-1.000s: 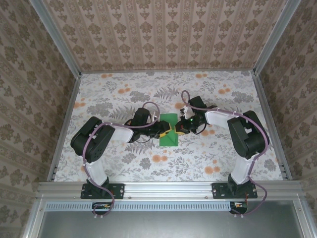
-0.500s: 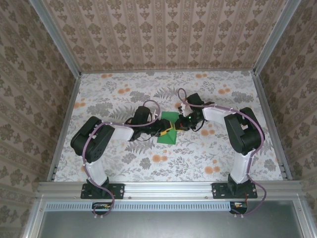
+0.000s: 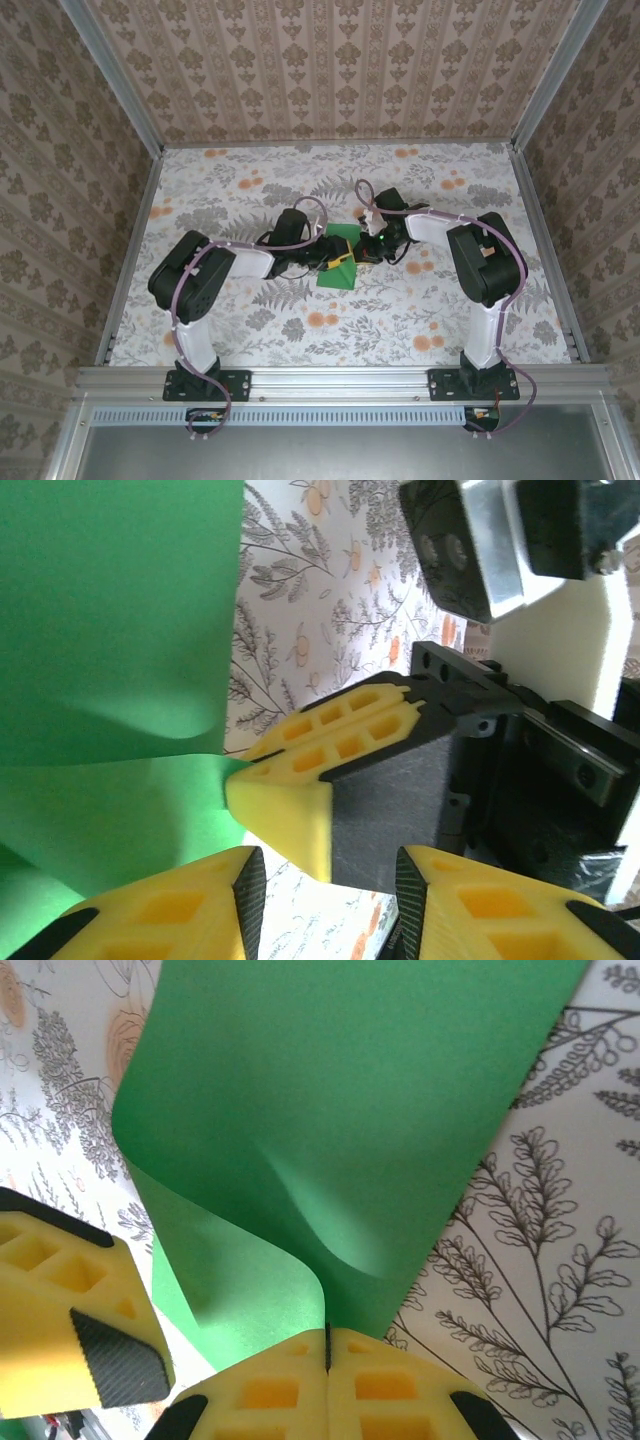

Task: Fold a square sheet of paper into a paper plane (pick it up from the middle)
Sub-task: Fold the triangle a second time at the center of the table.

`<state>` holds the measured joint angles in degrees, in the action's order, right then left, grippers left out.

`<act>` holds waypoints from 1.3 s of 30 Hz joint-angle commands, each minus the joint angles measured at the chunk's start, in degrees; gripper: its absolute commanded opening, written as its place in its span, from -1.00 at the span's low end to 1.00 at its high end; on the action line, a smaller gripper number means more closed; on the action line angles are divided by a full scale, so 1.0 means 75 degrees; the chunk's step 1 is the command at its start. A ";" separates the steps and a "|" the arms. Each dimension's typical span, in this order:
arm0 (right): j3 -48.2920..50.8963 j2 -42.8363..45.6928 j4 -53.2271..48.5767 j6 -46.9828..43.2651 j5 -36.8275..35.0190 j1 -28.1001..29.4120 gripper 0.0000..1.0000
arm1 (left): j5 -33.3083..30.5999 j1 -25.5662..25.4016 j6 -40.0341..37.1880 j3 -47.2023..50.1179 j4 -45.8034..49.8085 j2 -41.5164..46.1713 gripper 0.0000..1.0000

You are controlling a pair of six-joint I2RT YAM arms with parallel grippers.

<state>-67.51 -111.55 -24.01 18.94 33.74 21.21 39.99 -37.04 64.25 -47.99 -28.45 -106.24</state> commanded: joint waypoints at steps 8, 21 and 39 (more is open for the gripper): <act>-0.0326 -0.0229 -0.0225 -0.0253 -0.0164 -0.0036 -0.92 | 0.0178 -0.0007 -0.0328 -0.0391 0.0375 -0.0295 -0.18; -0.0596 -0.0455 -0.0387 -0.0400 -0.0156 -0.0037 -0.92 | 0.0188 0.0005 -0.0433 -0.0523 0.0541 -0.0456 -0.19; -0.0749 -0.0483 -0.0560 -0.0794 -0.0267 -0.0004 -0.93 | -0.0901 -0.0150 -0.0474 0.0372 0.1171 0.0620 -0.22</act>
<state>-71.66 -114.61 -26.17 14.61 32.73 21.17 35.57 -37.39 62.57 -46.11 -22.61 -103.68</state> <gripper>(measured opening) 0.060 0.392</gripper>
